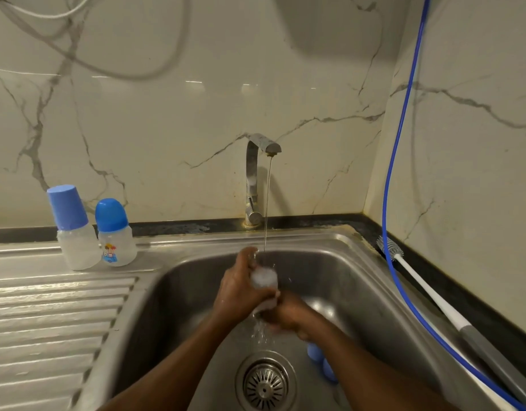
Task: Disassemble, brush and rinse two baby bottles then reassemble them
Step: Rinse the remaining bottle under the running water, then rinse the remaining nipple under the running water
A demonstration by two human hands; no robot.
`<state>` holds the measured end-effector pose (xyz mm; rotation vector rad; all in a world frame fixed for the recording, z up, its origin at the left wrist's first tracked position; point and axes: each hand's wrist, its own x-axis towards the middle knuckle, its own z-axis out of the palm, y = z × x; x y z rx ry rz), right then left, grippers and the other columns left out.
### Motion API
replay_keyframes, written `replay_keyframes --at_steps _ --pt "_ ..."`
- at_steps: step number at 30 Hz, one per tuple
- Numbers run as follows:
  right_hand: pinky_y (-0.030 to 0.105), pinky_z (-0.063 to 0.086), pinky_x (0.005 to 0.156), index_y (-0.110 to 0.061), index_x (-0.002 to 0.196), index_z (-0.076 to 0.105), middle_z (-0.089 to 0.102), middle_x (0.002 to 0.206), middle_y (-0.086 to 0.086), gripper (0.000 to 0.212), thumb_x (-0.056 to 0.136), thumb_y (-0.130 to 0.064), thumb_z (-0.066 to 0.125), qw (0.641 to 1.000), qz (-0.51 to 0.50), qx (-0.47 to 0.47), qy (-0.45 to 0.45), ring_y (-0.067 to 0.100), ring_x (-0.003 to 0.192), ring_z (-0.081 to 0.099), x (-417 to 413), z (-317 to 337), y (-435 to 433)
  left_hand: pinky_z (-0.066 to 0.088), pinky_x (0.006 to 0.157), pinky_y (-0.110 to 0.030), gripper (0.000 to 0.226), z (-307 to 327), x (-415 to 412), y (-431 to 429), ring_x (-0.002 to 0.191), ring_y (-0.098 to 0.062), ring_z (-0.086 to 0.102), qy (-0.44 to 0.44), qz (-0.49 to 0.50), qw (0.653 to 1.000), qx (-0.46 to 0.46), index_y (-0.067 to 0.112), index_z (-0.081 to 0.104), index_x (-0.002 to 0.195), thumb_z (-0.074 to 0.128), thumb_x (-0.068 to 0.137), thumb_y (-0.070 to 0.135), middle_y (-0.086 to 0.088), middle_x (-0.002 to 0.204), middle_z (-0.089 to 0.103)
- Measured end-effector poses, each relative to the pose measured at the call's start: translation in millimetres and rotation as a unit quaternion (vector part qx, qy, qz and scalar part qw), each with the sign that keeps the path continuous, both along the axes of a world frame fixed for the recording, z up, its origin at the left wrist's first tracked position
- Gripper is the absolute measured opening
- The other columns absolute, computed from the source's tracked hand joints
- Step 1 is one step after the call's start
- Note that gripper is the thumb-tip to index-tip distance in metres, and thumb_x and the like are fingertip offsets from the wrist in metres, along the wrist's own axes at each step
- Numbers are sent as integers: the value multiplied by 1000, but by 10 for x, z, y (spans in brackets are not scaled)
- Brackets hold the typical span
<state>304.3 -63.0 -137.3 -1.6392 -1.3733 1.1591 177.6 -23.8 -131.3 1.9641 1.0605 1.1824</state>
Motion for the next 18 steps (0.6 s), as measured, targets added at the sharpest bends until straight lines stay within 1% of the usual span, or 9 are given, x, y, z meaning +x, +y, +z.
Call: replay_keyframes --at_steps 2,4,5,8,11,12,14,16,18 --pt "38 60 76 -29 89 66 72 92 6 17 84 -13 71 999 -20 19 18 21 84 70 46 23 46 48 79 -18 94 45 25 49 102 -6 57 -37 21 999 0 35 33 138 90 65 24 14 111 54" --pt "32 55 60 -23 89 68 72 84 5 10 83 -17 72 1000 -16 -14 -10 18 71 67 39 47 30 49 74 -15 95 18 32 25 104 -11 59 -26 2 1000 -10 33 33 140 90 64 20 11 111 55" --pt "32 53 58 -20 92 68 72 85 6 13 80 -21 72 999 -16 -20 -32 19 69 65 55 15 26 50 71 -15 93 5 28 4 106 -13 60 -15 -10 1000 -15 33 33 141 89 67 18 10 112 54" --pt "38 58 75 -22 105 61 68 100 6 36 74 -29 76 997 -58 17 -51 23 90 67 167 44 53 56 77 -24 86 3 -67 48 106 -14 57 -76 11 994 -78 30 30 145 82 77 18 6 121 46" --pt "41 60 83 -24 105 59 64 106 5 36 78 -11 78 997 -60 50 22 23 97 65 239 132 53 60 77 -39 73 15 -289 100 97 -25 65 -119 -25 959 -254 29 33 142 76 84 21 -8 122 54" --pt "43 59 83 -24 102 61 65 103 3 35 77 -8 79 996 -61 62 18 22 95 66 244 123 34 59 78 -42 60 -23 -381 112 94 -27 67 -79 -50 946 -312 28 40 137 73 87 23 -12 117 60" --pt "46 59 81 -19 102 66 65 96 1 32 75 -10 81 994 -36 75 -69 21 89 64 214 62 -4 56 80 -42 43 -114 -500 91 92 -25 68 106 -89 926 -352 25 53 130 69 90 31 -10 110 68" --pt "43 59 75 -15 105 69 64 94 2 34 74 -15 83 986 5 76 -147 19 84 64 168 55 -5 52 88 -37 56 -123 -488 92 106 -22 63 269 -95 917 -280 26 54 133 76 83 35 -2 123 64" --pt "34 60 67 -15 107 70 66 91 1 31 78 -19 80 989 -15 85 -118 15 78 65 162 101 45 44 99 -33 78 -62 -376 33 123 -20 51 303 -82 929 -196 25 43 142 82 76 34 8 135 49"
